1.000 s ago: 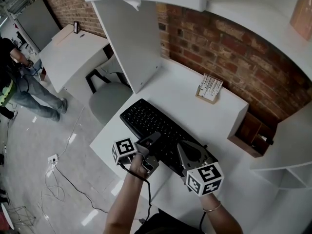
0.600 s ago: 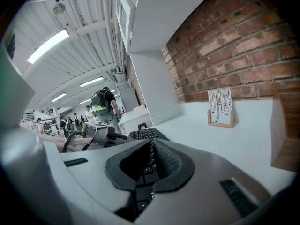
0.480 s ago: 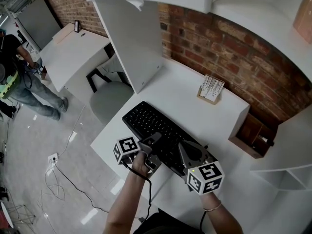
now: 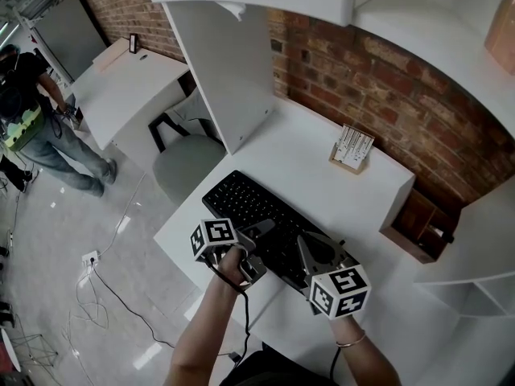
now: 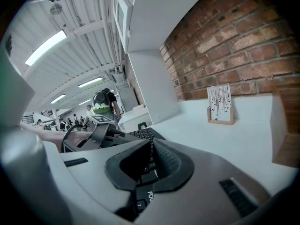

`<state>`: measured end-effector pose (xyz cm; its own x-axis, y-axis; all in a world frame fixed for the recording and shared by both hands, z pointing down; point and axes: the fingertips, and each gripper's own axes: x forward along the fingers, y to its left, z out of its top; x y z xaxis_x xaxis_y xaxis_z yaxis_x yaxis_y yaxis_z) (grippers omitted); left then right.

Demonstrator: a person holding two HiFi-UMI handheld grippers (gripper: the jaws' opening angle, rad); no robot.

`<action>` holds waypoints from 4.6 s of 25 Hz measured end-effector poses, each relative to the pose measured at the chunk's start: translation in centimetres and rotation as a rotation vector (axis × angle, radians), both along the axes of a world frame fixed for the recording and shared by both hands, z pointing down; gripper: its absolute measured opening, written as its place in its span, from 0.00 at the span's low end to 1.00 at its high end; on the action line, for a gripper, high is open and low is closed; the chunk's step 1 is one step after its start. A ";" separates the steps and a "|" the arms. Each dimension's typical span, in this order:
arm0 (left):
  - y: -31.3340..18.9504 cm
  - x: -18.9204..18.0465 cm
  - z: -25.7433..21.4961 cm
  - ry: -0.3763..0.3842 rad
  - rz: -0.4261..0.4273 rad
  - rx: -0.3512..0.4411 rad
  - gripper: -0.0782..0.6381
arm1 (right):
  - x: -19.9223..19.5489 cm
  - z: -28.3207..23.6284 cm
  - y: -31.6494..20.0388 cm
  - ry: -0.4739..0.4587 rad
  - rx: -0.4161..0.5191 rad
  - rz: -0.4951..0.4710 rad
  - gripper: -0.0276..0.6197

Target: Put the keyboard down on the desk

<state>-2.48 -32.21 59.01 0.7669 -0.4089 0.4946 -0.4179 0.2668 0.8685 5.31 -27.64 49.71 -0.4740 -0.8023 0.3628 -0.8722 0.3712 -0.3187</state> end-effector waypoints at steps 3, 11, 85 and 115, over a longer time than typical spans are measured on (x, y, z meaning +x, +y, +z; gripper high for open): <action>0.6 0.4 -0.1 -0.048 0.101 0.014 0.48 | -0.1 -0.2 0.1 0.003 0.004 -0.002 0.05; 1.8 0.4 0.1 -0.188 0.334 0.064 0.49 | 0.1 -0.6 0.2 -0.001 0.010 0.002 0.05; 8.6 -4.2 -2.1 -0.308 0.421 0.155 0.54 | -4.9 7.7 6.8 0.993 -0.020 -0.482 0.36; 13.7 -8.7 -7.0 -0.511 0.192 0.525 0.20 | -4.7 -0.4 11.8 0.202 -0.044 -0.133 0.05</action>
<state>-11.17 -18.52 52.05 0.5757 -0.5712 0.5850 -0.8001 -0.2462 0.5470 0.58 -15.83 49.30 -0.4888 -0.7190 0.4941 -0.8642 0.4768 -0.1610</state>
